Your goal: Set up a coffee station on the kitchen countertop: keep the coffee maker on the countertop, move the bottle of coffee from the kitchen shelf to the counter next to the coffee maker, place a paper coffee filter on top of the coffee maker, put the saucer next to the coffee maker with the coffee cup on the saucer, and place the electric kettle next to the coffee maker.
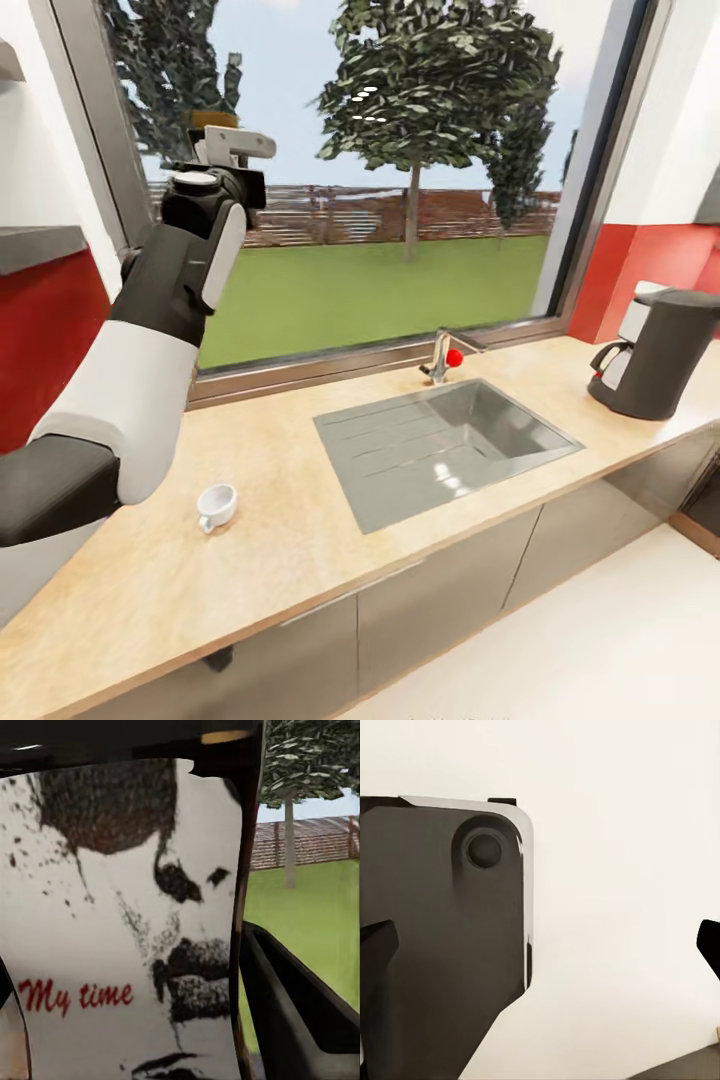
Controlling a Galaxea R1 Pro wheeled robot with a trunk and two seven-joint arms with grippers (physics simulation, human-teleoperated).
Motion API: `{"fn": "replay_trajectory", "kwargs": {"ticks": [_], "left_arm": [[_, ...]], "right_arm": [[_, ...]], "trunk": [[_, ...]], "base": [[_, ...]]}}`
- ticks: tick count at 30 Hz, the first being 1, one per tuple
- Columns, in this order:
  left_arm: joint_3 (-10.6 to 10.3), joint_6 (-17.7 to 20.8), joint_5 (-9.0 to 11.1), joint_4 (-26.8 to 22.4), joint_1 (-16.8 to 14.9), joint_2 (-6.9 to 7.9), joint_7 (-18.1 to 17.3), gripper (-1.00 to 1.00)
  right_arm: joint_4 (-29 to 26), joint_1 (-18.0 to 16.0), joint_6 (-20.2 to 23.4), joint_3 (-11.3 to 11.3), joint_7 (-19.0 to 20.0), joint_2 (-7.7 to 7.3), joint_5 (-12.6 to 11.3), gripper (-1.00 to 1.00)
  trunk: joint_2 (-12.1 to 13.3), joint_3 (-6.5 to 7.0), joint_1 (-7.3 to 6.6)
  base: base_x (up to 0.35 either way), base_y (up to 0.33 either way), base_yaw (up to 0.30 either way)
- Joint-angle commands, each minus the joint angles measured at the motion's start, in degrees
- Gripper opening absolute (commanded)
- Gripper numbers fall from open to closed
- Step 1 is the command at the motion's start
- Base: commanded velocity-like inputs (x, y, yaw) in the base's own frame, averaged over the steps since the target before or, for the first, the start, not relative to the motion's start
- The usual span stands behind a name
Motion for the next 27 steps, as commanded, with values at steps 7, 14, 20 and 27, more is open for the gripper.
{"fn": "replay_trajectory", "kwargs": {"ticks": [7,14,20,27], "left_arm": [[-0.5,-0.4,-0.2,-4.6,6.9,-0.89,-1.4,-1.00],[-0.6,-5.9,-0.3,-11.0,18.3,-0.88,-4.2,-1.00],[-0.5,-8.4,-0.7,-15.3,26.9,-0.14,-9.9,-1.00],[-0.3,-13.3,-0.9,-18.9,36.9,2.78,-15.9,-1.00]], "right_arm": [[0.0,0.0,-0.2,-0.5,0.0,0.02,0.5,1.00],[0.0,0.0,-0.2,-0.5,0.1,0.02,0.4,1.00],[-0.1,0.0,-0.2,-0.8,0.1,0.11,0.2,1.00],[-0.5,0.0,-0.2,-0.7,0.2,0.41,0.1,1.00]], "trunk": [[-0.1,-0.12,0.04],[-0.1,-0.12,0.04],[-0.1,-0.12,0.04],[-0.1,-0.12,0.04]], "base": [[0.000,0.000,-0.263],[0.000,0.000,-0.263],[0.000,0.000,-0.263],[0.000,0.000,-0.263]]}}
